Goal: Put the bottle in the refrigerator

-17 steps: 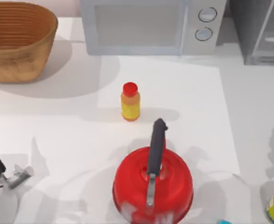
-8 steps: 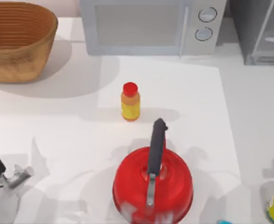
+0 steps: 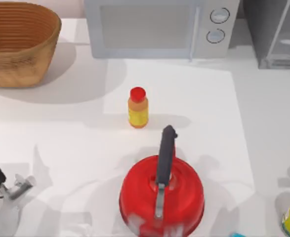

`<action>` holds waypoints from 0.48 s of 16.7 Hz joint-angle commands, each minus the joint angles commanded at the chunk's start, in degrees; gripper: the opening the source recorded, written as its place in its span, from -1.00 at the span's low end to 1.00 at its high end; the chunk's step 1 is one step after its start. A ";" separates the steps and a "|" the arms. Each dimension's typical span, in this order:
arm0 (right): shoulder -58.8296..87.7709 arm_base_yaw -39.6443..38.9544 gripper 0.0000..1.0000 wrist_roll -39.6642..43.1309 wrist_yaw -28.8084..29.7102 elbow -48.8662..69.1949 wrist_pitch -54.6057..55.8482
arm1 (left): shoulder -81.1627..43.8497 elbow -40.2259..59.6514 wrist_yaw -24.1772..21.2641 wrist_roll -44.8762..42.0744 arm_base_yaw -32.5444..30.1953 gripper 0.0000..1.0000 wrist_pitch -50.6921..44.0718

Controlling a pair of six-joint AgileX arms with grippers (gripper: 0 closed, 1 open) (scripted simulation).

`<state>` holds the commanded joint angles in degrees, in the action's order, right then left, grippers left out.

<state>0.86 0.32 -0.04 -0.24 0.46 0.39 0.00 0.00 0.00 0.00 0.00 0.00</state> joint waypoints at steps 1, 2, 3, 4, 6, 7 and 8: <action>1.19 0.26 -0.98 -0.06 -0.18 0.79 0.90 | 0.00 0.00 0.00 0.00 0.00 1.00 0.00; 2.99 0.64 -0.98 -0.14 -0.45 1.94 2.24 | 0.00 0.00 0.00 0.00 0.00 1.00 0.00; 5.41 1.12 -0.98 -0.22 -0.80 3.45 3.96 | 0.00 0.00 0.00 0.00 0.00 1.00 0.00; 8.43 1.70 -0.98 -0.31 -1.22 5.25 6.04 | 0.00 0.00 0.00 0.00 0.00 1.00 0.00; 16.27 3.09 -0.98 -0.46 -2.25 9.63 11.08 | 0.00 0.00 0.00 0.00 0.00 1.00 0.00; 21.08 3.88 -0.98 -0.52 -2.84 12.12 13.94 | 0.00 0.00 0.00 0.00 0.00 1.00 0.00; 26.49 4.70 -0.98 -0.56 -3.47 14.75 16.96 | 0.00 0.00 0.00 0.00 0.00 1.00 0.00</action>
<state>27.34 5.02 -0.60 -3.71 15.21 17.35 0.00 0.00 0.00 0.00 0.00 0.00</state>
